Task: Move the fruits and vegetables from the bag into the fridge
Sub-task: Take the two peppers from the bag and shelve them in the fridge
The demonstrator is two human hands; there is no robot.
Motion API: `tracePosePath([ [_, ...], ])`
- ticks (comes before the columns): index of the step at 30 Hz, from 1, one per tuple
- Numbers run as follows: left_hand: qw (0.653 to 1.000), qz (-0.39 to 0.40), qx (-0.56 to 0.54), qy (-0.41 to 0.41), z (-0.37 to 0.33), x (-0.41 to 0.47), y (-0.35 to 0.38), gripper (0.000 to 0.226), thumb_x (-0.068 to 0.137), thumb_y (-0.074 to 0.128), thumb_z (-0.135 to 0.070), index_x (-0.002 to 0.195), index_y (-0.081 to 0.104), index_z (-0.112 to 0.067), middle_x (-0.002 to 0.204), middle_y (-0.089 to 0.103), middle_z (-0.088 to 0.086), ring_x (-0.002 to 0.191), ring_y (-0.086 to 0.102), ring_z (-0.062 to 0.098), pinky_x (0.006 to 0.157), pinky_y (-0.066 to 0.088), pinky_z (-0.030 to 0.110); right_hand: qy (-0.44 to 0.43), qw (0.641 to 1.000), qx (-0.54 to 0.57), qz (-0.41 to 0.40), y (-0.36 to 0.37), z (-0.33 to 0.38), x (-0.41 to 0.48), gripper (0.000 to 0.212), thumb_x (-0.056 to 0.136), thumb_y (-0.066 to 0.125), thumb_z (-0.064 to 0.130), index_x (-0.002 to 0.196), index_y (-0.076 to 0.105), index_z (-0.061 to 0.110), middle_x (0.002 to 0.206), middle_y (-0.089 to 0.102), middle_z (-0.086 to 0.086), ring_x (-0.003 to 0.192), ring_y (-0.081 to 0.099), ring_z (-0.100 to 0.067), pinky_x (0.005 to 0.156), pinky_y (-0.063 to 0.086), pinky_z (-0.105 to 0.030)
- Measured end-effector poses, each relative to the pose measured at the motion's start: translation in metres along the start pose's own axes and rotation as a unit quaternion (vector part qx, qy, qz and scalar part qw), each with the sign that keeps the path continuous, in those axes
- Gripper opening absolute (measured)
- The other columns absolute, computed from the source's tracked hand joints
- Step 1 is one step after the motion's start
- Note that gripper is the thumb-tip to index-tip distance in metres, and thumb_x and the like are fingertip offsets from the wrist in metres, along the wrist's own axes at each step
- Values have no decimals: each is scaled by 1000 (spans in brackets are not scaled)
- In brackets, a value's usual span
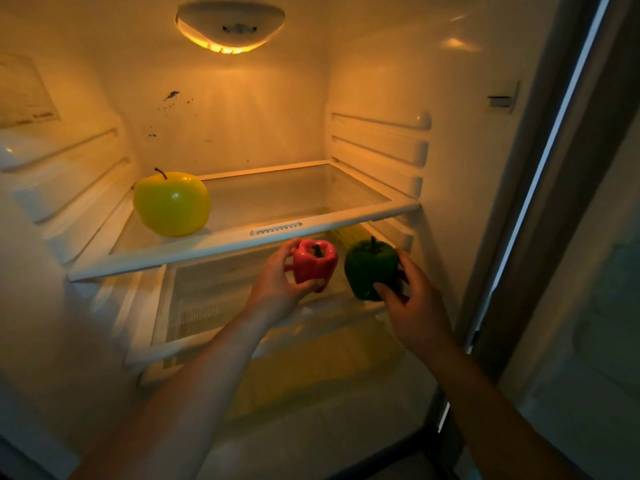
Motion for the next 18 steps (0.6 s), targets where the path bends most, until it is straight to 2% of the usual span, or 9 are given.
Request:
tracePosePath([
  [2,1000,-16,-11,-10,3,-2,-4,77,68,80,-14,135,42,-22,118,48,-9,107,51,11,83,42,27,3,1000,9,17,7,-2,1,55,85,64,12,135,43,21,130,53,3,118,50,-9,87,44,-9],
  [4,999,-28,-29,-22,7,-6,-9,73,69,80,-15,130,42,-27,118,48,-9,107,50,11,85,42,29,10,999,23,21,16,-4,3,55,86,63,11,136,42,20,131,52,1,120,50,-11,82,45,-6],
  [8,998,-41,-31,-20,11,-13,-16,68,69,80,-19,121,40,-37,117,48,-11,106,50,10,84,42,28,-24,1000,-1,-11,34,-1,9,54,86,64,12,135,41,15,128,42,4,122,45,-16,83,48,-13],
  [10,999,-43,-25,-19,12,-14,-18,70,69,80,-21,125,41,-35,116,49,-12,105,51,9,83,42,27,-40,998,-39,-6,41,0,9,55,87,62,15,136,39,12,127,37,3,124,41,-18,90,50,-24],
  [12,999,-47,-16,-16,14,-15,-19,72,69,81,-23,128,41,-32,118,49,-11,106,51,9,84,42,27,-41,996,-85,-2,44,-2,10,58,88,61,20,139,36,12,135,37,-3,127,37,-18,97,48,-36],
  [14,998,-54,-15,-16,16,-16,-20,73,68,81,-24,128,41,-32,120,49,-10,108,52,10,84,43,26,-48,993,-104,-4,45,-4,12,60,88,61,21,141,34,14,140,37,-5,130,36,-19,99,46,-43],
  [16,998,-61,-11,-11,17,-18,-19,72,67,82,-24,126,41,-33,122,48,-9,108,51,10,83,42,24,-50,994,-99,-6,45,-4,15,62,89,60,19,144,30,18,142,39,-5,131,36,-19,103,43,-41],
  [18,998,-66,1,-6,17,-18,-17,72,67,82,-25,125,40,-35,122,47,-10,108,50,9,82,41,23,-65,991,-118,-14,45,-3,18,60,90,58,16,144,31,21,140,42,-5,129,38,-19,104,38,-33],
])
Point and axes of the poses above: each hand's wrist, its own x-axis towards the middle knuckle, its own y-axis out of the palm, z = x × y, the point moved 2 cm from there along x, towards the middle knuckle
